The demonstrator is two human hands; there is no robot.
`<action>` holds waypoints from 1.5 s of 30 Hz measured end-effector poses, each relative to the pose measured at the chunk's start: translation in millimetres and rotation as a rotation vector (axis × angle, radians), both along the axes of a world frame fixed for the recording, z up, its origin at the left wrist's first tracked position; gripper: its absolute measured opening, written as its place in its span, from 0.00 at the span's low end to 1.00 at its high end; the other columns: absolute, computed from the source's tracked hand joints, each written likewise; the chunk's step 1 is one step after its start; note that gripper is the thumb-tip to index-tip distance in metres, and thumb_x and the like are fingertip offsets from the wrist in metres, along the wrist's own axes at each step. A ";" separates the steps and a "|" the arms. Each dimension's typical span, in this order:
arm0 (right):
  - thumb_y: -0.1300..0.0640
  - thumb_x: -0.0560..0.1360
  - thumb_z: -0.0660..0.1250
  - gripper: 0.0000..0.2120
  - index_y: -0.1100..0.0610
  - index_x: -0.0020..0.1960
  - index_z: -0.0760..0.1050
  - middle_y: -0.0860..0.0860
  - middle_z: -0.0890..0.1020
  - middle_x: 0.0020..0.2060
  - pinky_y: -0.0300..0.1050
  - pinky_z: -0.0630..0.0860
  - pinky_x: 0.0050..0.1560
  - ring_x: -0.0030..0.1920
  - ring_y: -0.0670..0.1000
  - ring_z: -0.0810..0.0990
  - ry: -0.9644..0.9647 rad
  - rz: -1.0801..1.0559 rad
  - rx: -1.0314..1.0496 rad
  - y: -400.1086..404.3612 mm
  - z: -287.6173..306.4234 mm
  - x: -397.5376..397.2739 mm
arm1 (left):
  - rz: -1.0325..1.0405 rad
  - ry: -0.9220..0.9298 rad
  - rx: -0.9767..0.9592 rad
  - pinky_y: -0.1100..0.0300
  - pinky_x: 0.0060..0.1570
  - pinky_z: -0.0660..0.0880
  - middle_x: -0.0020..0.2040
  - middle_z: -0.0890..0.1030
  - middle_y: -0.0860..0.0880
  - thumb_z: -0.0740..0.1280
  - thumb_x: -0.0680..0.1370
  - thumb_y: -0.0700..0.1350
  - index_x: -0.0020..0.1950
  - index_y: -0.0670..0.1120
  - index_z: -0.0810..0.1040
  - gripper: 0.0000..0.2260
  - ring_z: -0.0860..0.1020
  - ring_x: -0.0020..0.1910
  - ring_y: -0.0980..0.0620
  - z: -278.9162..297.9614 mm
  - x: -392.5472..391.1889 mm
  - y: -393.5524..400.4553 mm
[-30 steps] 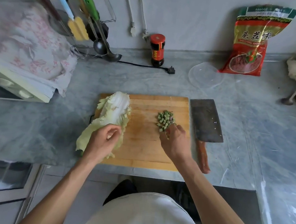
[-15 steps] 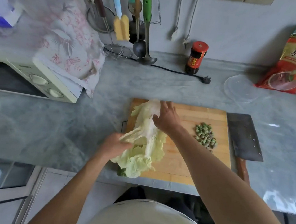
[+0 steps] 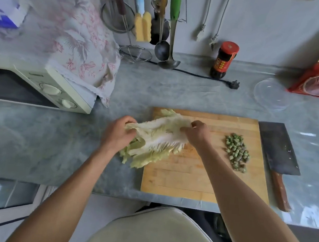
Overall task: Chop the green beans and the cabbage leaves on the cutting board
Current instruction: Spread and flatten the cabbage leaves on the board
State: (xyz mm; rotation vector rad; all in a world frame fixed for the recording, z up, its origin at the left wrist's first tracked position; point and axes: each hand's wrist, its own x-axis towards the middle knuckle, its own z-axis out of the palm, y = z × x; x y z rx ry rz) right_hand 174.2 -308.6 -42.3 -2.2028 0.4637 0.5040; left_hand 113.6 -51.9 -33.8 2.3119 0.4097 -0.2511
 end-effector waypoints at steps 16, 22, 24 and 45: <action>0.62 0.78 0.65 0.10 0.65 0.57 0.76 0.54 0.80 0.42 0.54 0.82 0.39 0.41 0.53 0.78 -0.169 -0.290 0.253 -17.8 2.5 -58.7 | -0.056 -0.181 0.278 0.47 0.66 0.70 0.66 0.77 0.45 0.66 0.78 0.56 0.69 0.45 0.74 0.23 0.73 0.66 0.42 -11.5 -4.9 -65.5; 0.59 0.75 0.70 0.34 0.56 0.76 0.59 0.59 0.65 0.70 0.54 0.72 0.63 0.67 0.59 0.66 -0.277 0.229 -0.320 -9.0 -3.2 -49.8 | -0.339 -0.031 0.336 0.44 0.71 0.61 0.68 0.76 0.53 0.66 0.65 0.71 0.69 0.55 0.75 0.37 0.71 0.69 0.50 -11.1 3.9 -29.5; 0.55 0.76 0.70 0.35 0.52 0.78 0.57 0.56 0.59 0.76 0.56 0.63 0.73 0.74 0.58 0.58 -0.314 0.511 -0.486 -2.1 -0.6 -42.1 | -0.391 -0.099 0.327 0.50 0.67 0.65 0.65 0.78 0.53 0.73 0.68 0.64 0.64 0.53 0.80 0.28 0.75 0.66 0.50 -11.0 7.2 -20.7; 0.50 0.76 0.70 0.31 0.50 0.76 0.65 0.50 0.70 0.74 0.52 0.58 0.75 0.75 0.54 0.63 -0.387 1.086 -0.384 16.9 13.4 -9.7 | -0.278 -0.050 -0.059 0.70 0.49 0.72 0.45 0.83 0.62 0.72 0.75 0.50 0.46 0.52 0.85 0.03 0.78 0.49 0.68 30.6 11.4 -11.2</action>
